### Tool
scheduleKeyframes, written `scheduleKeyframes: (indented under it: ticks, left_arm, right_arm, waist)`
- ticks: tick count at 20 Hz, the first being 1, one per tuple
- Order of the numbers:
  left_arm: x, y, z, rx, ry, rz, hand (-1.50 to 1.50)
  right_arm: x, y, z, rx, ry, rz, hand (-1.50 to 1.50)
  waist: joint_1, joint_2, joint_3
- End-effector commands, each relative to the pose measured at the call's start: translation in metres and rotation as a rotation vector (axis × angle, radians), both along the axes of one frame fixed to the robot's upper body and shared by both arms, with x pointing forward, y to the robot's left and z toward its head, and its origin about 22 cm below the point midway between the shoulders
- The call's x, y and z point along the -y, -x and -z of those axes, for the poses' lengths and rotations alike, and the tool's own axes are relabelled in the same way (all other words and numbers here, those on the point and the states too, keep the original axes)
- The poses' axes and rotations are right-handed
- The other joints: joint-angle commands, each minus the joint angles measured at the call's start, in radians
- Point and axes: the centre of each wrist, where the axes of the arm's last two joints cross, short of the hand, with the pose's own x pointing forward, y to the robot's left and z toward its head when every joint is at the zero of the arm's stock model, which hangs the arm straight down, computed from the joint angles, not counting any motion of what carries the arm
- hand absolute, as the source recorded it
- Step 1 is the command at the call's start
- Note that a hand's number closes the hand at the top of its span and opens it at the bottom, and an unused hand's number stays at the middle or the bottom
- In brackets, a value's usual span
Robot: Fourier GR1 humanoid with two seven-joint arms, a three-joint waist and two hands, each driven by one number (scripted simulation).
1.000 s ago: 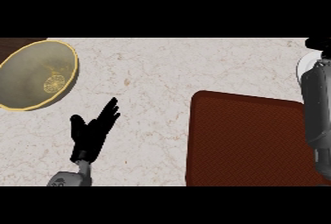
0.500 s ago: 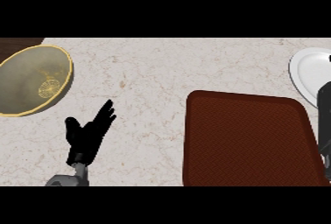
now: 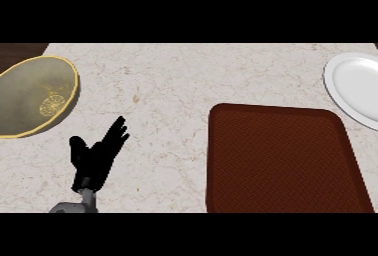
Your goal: Pick the tomato from the tray and place it in the plate
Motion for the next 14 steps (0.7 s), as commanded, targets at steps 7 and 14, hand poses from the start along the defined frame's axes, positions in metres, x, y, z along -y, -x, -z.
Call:
scheduleKeyframes:
  ticks: [7,14]
  left_arm:
    - [0.008,0.000,0.013,-0.036,-0.004,-0.022,0.00]
    - [0.002,-0.003,0.006,-0.045,0.002,-0.027,0.00]
  right_arm:
    - [0.010,0.010,0.050,0.012,-0.456,0.089,-1.50]
    - [0.008,0.000,0.039,0.135,-0.329,-0.059,-1.50]
  waist:
    - [-0.027,-0.001,0.001]
    - [-0.028,-0.009,0.002]
